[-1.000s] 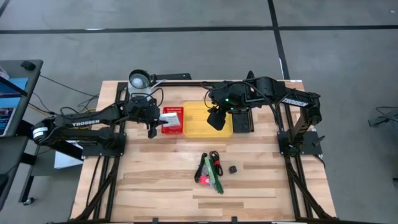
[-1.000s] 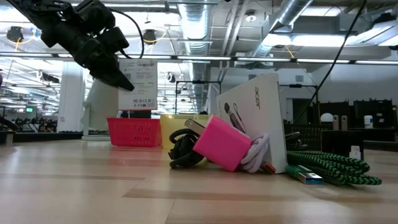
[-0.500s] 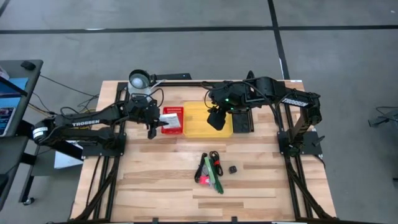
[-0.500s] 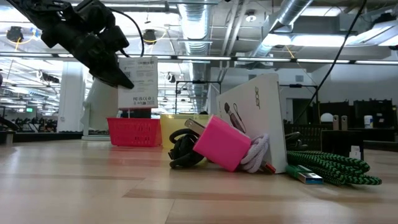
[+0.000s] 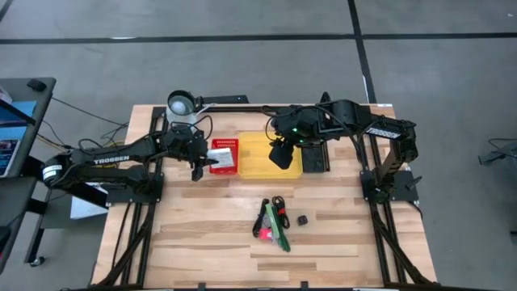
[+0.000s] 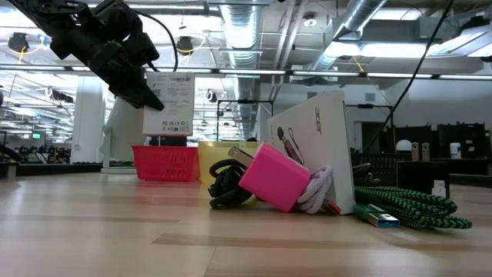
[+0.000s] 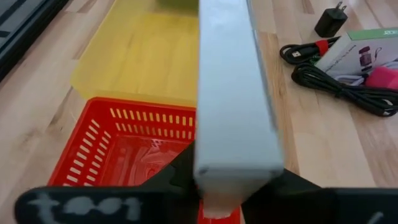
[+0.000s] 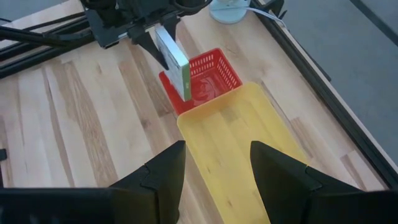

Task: Pick and place items into bin
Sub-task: Put the right card reader box into the red bin, then put the card reader box into the red bin

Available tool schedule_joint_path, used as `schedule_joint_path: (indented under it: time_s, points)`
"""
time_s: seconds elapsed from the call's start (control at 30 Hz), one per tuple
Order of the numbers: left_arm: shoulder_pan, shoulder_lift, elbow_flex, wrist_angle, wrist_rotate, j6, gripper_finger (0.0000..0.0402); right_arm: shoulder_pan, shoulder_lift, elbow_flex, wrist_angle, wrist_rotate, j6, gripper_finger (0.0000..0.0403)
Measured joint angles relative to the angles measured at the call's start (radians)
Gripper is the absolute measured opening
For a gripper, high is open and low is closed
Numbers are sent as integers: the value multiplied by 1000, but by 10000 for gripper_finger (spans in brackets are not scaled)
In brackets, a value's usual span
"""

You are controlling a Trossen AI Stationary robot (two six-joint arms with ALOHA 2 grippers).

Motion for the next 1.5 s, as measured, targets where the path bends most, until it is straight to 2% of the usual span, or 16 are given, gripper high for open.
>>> schedule_joint_path:
  time_s: [0.17, 0.3, 0.57, 0.9, 1.03, 1.2, 1.3, 1.4, 1.5]
  points:
    - [0, 0, 0, 0, -11, -12, 118, 0, 0, 0, 0, 0, 0, 175]
    - [0, 0, 0, 4, -42, -13, 135, 1, 0, 0, 0, 0, 0, 177]
    - [0, 0, 0, 50, -60, -13, 139, 2, 0, 0, 0, 0, 0, 175]
    - [0, 0, 0, 134, -225, 40, 139, 2, 0, 0, 0, 0, -1, 177]
    - [-1, 0, 14, 170, -148, 33, 139, 2, 0, 0, 0, 0, -1, 175]
    - [-45, 0, 75, 177, 92, -48, 139, -7, 0, 0, 0, 0, -1, 178]
    - [-105, 0, 95, 158, 189, -73, 139, -7, 0, 0, 0, 0, -1, 177]
    - [-178, 0, 95, 124, 198, -100, 139, -7, 0, 0, 0, 0, -1, 175]
    - [-258, 0, 95, 54, 120, -115, 139, -7, 0, 0, -1, -2, 6, 176]
